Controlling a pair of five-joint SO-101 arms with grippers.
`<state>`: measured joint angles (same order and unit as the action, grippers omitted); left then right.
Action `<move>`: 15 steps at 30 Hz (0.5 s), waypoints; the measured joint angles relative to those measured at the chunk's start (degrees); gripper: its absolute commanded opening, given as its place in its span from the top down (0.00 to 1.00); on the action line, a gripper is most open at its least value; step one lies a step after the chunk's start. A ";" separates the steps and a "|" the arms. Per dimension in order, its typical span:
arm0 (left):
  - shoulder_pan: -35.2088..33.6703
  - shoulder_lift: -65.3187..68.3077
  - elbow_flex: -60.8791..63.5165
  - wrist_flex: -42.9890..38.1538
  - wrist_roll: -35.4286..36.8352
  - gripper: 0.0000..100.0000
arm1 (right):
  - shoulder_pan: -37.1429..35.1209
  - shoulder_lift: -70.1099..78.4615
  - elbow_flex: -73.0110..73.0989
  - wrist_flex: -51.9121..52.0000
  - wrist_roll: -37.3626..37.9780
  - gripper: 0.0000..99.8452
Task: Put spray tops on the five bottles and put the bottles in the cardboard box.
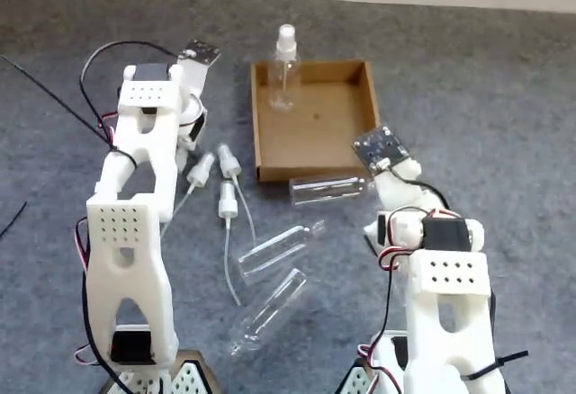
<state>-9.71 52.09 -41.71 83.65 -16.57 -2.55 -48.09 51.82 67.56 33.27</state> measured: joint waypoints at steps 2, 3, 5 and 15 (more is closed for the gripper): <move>-0.09 0.18 -1.93 2.02 0.00 1.00 | 0.00 0.00 0.00 0.00 0.00 0.99; -0.35 0.18 -3.08 3.43 0.00 1.00 | -0.09 0.00 0.00 0.00 0.00 0.99; -1.14 -0.26 -5.63 7.03 -0.18 1.00 | -0.09 0.00 0.00 0.00 0.00 0.99; -4.31 -22.95 -11.43 17.23 2.37 1.00 | -6.86 0.00 -2.73 -3.96 -4.84 1.00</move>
<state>-14.02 29.14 -53.14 100.88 -14.20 -9.41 -48.09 49.10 63.60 28.44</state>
